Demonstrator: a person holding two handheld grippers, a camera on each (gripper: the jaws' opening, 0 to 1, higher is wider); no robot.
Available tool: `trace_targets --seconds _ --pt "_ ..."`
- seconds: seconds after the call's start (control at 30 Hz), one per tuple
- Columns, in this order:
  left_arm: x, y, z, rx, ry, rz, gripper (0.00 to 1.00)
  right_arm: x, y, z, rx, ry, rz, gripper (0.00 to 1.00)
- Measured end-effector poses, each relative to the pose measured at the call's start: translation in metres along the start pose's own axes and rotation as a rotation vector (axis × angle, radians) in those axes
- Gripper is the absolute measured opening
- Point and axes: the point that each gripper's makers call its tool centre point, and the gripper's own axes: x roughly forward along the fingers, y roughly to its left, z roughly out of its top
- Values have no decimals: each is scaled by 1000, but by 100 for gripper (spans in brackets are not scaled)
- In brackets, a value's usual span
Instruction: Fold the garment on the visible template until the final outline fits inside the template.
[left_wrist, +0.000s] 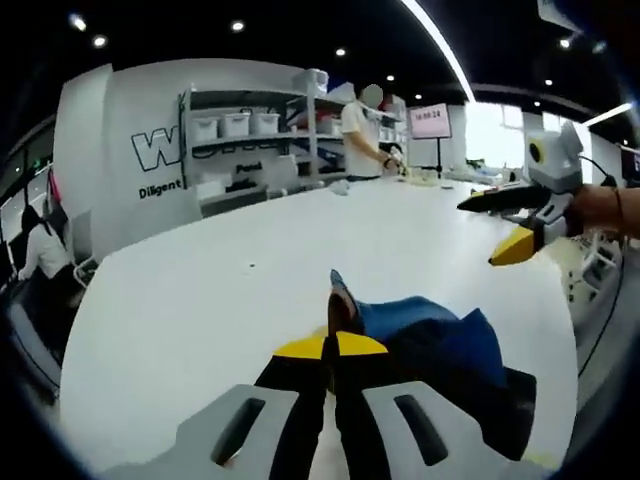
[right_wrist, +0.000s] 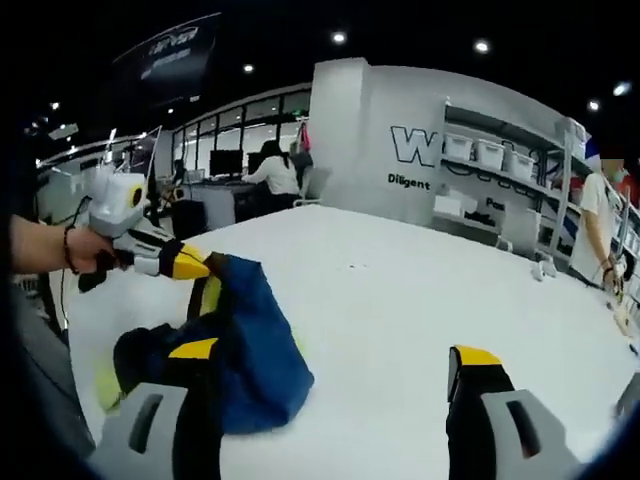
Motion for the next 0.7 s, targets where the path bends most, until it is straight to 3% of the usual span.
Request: trace_targets --seconds 0.03,0.1,0.13,0.23,0.4,0.47,0.7 --pt "0 -2 5 40 8 0 0 5 4 9 -71 -6 24 91" --pt "0 -5 10 100 13 -10 0 10 10 18 -114 -16 57 89" --pt "0 -8 15 174 13 -9 0 15 16 20 -157 1 83 87" --pt "3 -20 23 143 1 -54 0 27 30 25 -218 1 133 85" --pt "7 -34 28 264 23 -101 0 40 43 25 -347 24 181 83" --pt "8 -45 39 256 -29 -138 0 44 48 29 -395 6 203 78" --pt "13 -67 44 285 -20 -197 0 48 61 29 -560 -14 266 58"
